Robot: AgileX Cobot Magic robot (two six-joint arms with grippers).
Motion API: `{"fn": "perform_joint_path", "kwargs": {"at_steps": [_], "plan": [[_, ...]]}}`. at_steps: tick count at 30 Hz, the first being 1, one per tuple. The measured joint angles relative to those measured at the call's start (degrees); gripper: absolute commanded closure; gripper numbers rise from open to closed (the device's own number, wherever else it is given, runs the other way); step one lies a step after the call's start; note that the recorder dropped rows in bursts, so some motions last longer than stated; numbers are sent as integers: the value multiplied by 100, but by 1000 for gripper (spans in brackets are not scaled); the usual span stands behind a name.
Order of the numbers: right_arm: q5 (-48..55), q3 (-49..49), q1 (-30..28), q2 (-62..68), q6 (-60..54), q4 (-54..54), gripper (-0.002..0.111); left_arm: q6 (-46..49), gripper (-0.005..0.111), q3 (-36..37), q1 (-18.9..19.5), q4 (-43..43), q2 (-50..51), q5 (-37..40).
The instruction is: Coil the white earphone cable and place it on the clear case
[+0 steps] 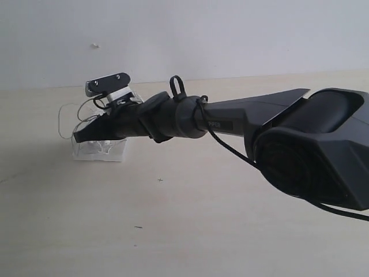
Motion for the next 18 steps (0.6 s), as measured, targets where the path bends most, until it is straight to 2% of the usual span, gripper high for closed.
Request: {"fn": "perform_joint_path", "kwargs": {"at_steps": [5,10,18], "plan": [[215,70,-28,36,149,-248,108,0,107,0,0,0,0,62],[276,70,-89,36,966,-1105,106,0,107,0,0,0,0,65],[321,73,-111,45,1862,-2026,78,0,107,266,0,0,0,53]]}}
